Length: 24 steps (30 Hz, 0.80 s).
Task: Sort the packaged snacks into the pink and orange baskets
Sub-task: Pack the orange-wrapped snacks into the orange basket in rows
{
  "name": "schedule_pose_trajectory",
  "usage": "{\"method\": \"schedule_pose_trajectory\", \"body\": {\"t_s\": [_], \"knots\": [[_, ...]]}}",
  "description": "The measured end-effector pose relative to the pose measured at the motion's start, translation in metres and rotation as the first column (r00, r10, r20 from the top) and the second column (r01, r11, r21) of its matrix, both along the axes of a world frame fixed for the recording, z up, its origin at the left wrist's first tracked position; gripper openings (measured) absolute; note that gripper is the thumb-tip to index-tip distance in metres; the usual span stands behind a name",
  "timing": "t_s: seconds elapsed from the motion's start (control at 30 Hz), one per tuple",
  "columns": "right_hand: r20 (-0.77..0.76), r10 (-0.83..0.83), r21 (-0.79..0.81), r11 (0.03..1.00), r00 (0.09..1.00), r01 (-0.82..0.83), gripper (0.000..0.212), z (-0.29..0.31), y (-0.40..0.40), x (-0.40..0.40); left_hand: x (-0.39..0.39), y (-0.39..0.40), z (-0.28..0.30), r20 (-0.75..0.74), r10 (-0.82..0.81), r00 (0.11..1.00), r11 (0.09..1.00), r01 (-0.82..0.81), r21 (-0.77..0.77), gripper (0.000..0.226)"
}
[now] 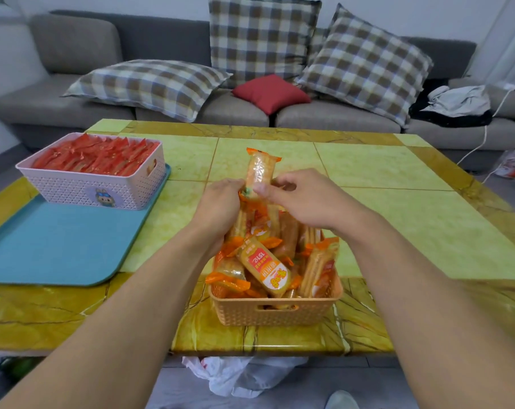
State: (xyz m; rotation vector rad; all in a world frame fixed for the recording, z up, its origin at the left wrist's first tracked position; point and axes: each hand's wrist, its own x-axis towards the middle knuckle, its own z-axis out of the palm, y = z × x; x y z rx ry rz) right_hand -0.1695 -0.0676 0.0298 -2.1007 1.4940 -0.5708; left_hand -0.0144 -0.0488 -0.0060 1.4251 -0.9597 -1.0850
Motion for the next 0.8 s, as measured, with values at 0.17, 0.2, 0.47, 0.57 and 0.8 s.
{"method": "schedule_pose_trajectory", "body": {"t_s": [0.17,0.2,0.47,0.57,0.8], "knots": [[0.188,-0.074,-0.001,0.997,0.979,0.076,0.034,-0.001,-0.010,0.009,0.002,0.000,-0.003,0.156,-0.012,0.988,0.999,0.018,-0.042,0.032],[0.241,-0.109,0.014,0.994,0.964,0.108,0.035,0.002,-0.012,0.007,0.004,-0.002,-0.006,0.215,-0.001,0.977,0.998,0.013,-0.057,0.030],[0.009,-0.097,0.174,0.980,0.995,0.094,0.052,-0.016,-0.012,0.003,0.007,-0.001,-0.018,0.295,-0.038,0.955,0.997,0.017,0.071,0.053],[-0.040,-0.085,0.208,0.974,0.996,0.091,0.060,-0.017,-0.011,0.002,0.001,0.002,-0.021,0.268,-0.064,0.961,0.993,0.034,0.117,0.058],[-0.167,-0.043,0.210,0.975,0.985,0.078,0.047,-0.006,-0.003,-0.022,-0.029,0.011,-0.018,0.295,-0.102,0.950,0.992,0.077,0.095,0.022]]}}
